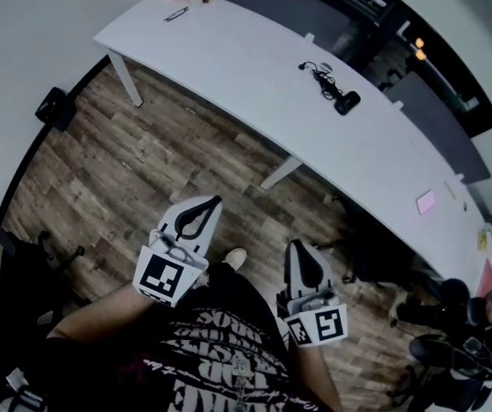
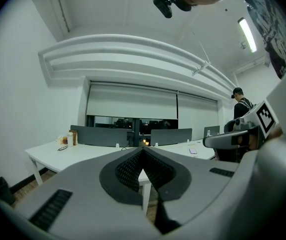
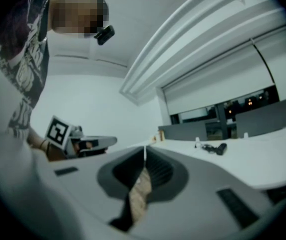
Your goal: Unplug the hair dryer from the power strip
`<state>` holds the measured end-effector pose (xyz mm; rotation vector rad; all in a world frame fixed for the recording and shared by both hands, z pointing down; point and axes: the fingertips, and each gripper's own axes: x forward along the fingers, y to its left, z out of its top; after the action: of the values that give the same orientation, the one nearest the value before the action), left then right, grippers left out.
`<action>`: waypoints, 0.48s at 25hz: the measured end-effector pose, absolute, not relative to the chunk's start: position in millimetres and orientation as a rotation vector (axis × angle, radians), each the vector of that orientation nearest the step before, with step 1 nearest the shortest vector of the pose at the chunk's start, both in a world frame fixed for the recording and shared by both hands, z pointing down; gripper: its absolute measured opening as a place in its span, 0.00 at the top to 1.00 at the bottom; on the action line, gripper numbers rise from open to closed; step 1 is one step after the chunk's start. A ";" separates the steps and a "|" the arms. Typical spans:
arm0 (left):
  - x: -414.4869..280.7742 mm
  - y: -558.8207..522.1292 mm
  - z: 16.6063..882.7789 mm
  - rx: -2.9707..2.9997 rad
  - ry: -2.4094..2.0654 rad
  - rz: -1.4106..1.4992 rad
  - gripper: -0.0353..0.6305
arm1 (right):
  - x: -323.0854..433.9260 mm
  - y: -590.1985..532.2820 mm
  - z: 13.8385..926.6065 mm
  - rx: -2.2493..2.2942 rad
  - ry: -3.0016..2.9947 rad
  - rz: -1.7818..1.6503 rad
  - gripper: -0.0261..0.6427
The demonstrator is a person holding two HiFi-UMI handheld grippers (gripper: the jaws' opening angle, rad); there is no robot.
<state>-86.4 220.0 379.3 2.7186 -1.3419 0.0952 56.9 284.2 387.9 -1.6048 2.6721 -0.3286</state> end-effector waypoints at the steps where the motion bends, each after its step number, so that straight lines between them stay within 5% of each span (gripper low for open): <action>1: -84.0 215.0 378.7 2.720 -1.348 0.084 0.91 | 54.7 279.7 392.6 -1.591 2.686 -0.348 0.91; 12: -68.9 155.2 382.3 2.670 -1.391 0.085 0.91 | 69.9 205.9 384.8 -1.514 2.735 -0.321 0.91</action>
<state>-68.9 155.2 382.3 2.6701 -1.3908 0.0852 69.9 205.9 384.8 -1.5143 2.7346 -0.3205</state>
